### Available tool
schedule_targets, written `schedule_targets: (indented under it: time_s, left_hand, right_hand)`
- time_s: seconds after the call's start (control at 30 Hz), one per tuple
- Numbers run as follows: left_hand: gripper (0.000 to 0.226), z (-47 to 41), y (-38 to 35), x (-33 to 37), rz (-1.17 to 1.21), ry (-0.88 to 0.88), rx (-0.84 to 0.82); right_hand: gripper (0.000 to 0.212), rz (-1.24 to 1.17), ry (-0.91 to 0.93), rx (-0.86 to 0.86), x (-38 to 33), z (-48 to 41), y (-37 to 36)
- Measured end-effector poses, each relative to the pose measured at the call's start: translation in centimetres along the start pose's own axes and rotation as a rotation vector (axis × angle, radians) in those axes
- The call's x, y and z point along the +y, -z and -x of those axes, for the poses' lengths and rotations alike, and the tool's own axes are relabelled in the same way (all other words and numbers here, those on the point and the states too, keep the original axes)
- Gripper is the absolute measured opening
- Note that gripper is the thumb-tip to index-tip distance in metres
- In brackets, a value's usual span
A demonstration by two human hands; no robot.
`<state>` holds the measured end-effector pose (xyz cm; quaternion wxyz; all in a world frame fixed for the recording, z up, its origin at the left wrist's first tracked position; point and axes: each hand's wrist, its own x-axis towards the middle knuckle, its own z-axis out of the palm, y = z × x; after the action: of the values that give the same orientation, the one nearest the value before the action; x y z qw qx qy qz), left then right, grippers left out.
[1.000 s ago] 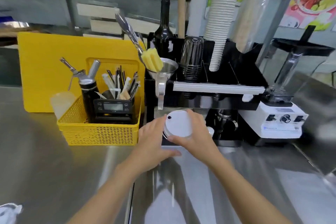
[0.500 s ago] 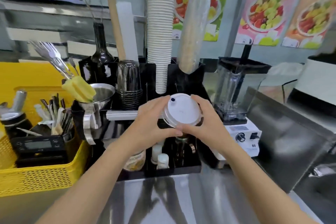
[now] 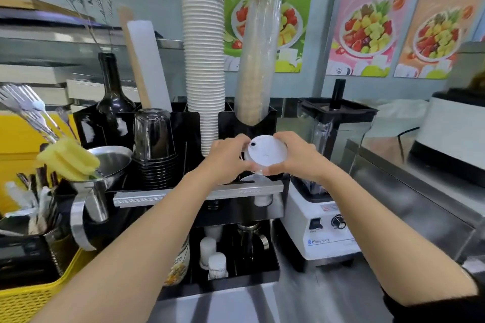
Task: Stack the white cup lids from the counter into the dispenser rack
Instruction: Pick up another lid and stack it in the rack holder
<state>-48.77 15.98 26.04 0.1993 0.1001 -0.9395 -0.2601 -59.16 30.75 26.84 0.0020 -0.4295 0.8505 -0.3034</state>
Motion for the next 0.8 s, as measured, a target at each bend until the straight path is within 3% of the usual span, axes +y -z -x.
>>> schedule_targets:
  time_s: [0.13, 0.27, 0.53, 0.67, 0.8]
  left_hand:
    - [0.061, -0.2, -0.8, -0.7, -0.025, 0.028, -0.045]
    - [0.068, -0.7, -1.4, -1.2, -0.151, 0.035, -0.060]
    - [0.041, -1.6, -2.3, -1.9, -0.405, -0.123, -0.117]
    - [0.054, -1.2, -2.2, -2.2, -0.441, -0.151, -0.095]
    - [0.067, -0.2, -1.4, -2.4, -0.481, -0.201, 0.015]
  right_hand:
    - [0.076, 0.078, 0.016, -0.016, 0.5, -0.6, -0.8]
    - [0.094, 0.087, 0.021, -0.074, 0.8, -1.1, -1.7]
    - [0.081, 0.066, -0.033, -0.105, 1.7, -1.8, -2.8]
    - [0.078, 0.179, -0.002, -0.166, 1.4, -1.8, -2.5]
    - [0.089, 0.159, 0.101, -0.072, 1.5, -1.1, -1.6]
